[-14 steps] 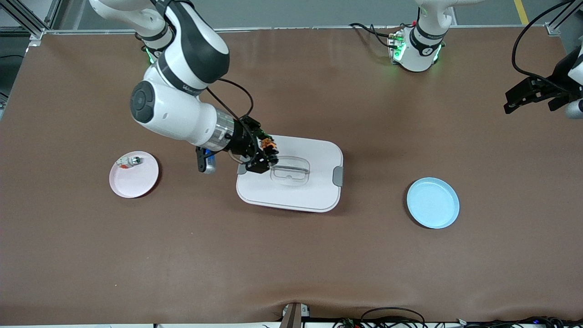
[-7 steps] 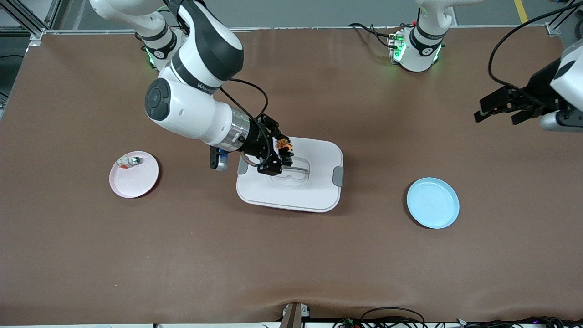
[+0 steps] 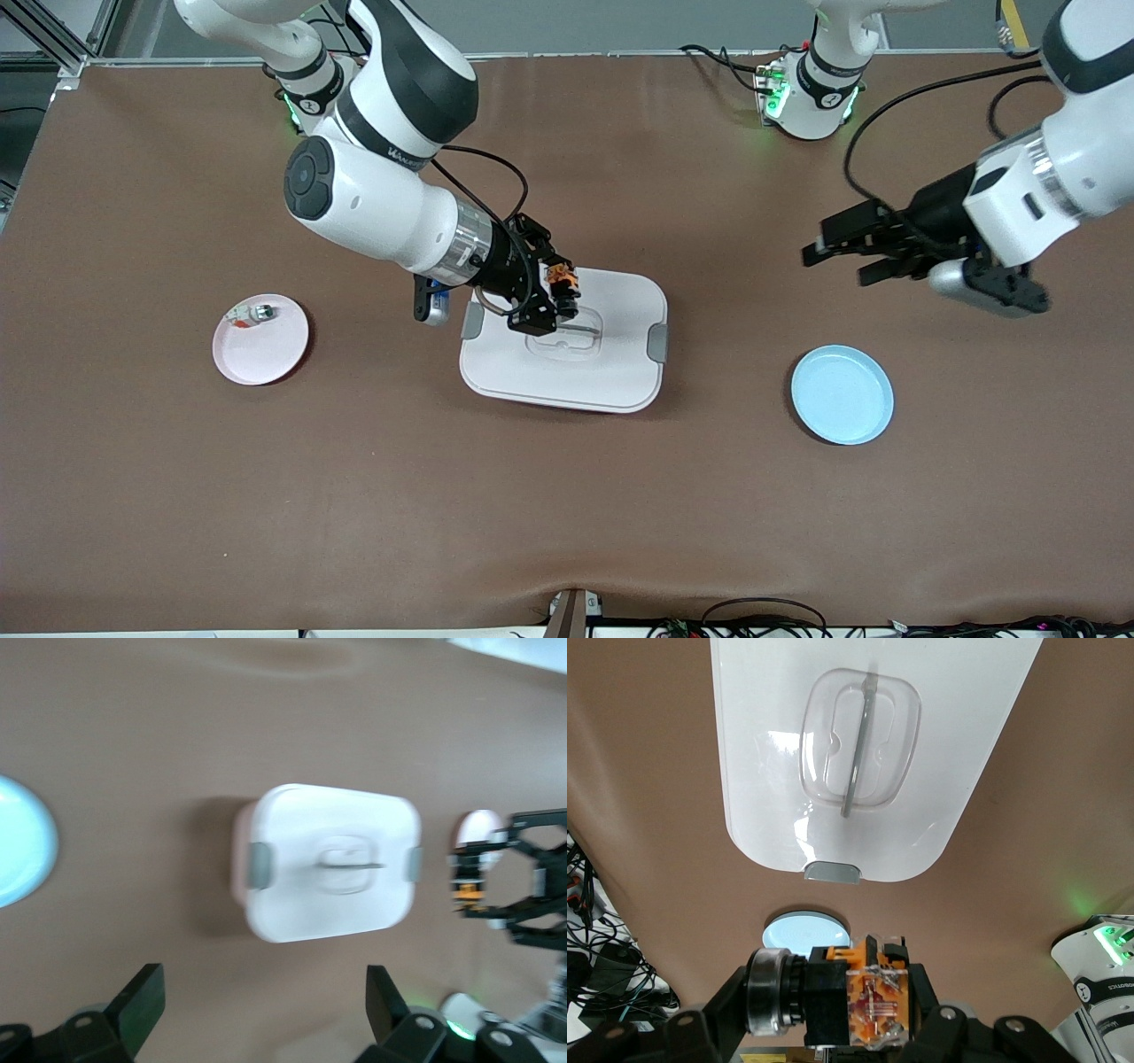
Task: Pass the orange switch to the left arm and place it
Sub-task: 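Hold the switch above the box while the left gripper reaches it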
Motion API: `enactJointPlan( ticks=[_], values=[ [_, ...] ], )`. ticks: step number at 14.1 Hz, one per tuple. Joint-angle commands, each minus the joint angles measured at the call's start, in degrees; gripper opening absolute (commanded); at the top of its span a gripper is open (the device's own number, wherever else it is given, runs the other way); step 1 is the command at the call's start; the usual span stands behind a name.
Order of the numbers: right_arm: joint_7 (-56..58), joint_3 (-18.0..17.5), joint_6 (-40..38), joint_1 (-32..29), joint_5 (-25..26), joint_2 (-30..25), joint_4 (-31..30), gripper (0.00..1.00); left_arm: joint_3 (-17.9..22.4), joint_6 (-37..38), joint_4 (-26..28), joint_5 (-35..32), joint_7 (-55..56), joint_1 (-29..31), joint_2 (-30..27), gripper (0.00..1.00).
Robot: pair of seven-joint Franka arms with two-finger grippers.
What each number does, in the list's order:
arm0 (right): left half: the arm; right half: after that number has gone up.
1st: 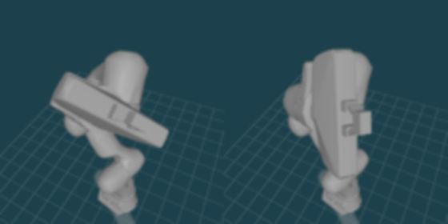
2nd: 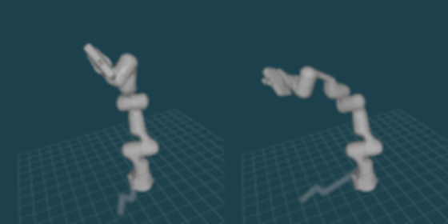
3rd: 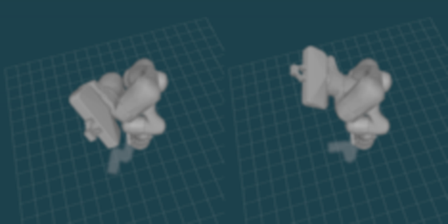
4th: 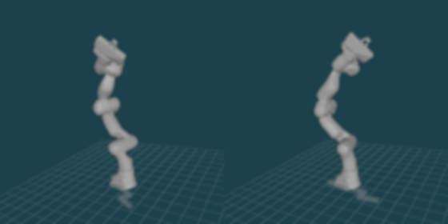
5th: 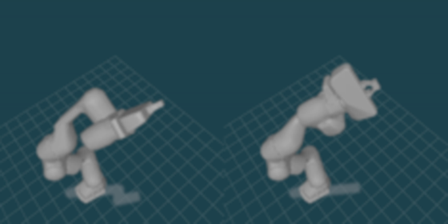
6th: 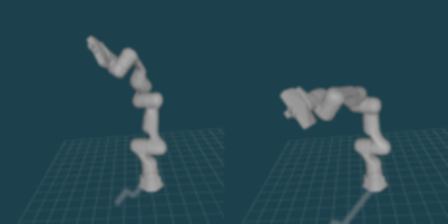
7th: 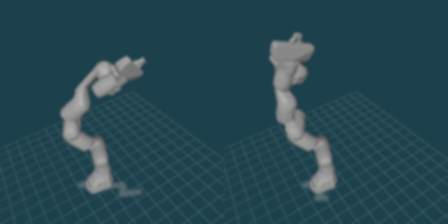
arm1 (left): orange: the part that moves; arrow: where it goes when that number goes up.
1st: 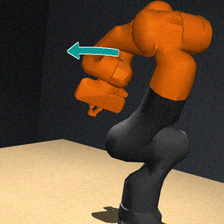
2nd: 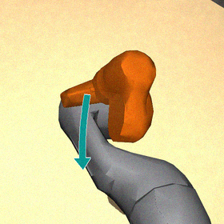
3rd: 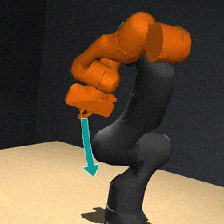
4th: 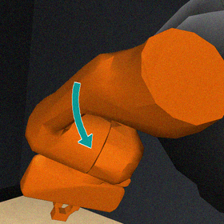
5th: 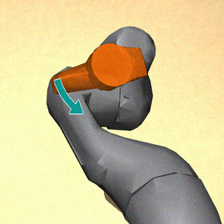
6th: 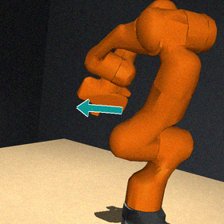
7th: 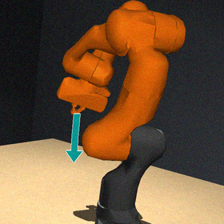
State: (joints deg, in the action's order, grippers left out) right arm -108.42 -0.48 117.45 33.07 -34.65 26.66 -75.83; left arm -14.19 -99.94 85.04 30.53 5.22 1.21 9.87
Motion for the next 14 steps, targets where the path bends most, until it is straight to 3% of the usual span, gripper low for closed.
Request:
enactJointPlan(
  ticks=[1,6,8,12,14],
  values=[
    [-1.1,0.6,-0.6,0.5,-0.9,0.9,1.9,0.00,-1.6,-5.5,-0.4,4.5,-1.0,-1.4,3.0,1.00],
    [-2.4,0.6,2.1,2.1,-0.9,2.0,1.9,0.00,-1.5,-12.9,0.0,14.1,0.3,-7.6,6.9,1.00],
    [-2.8,0.6,3.1,2.1,-0.9,2.1,2.1,0.00,-1.6,-15.1,1.9,15.7,0.4,-9.4,7.3,0.89],
    [-3.5,0.6,4.1,2.4,-0.9,3.0,3.3,0.00,-2.4,-16.4,5.2,18.4,0.1,-10.3,7.1,0.79],
    [-3.5,0.6,4.1,2.4,-0.9,3.0,3.3,0.00,-2.8,-20.1,7.6,20.4,-0.9,-11.0,7.1,0.79]
  ],
)
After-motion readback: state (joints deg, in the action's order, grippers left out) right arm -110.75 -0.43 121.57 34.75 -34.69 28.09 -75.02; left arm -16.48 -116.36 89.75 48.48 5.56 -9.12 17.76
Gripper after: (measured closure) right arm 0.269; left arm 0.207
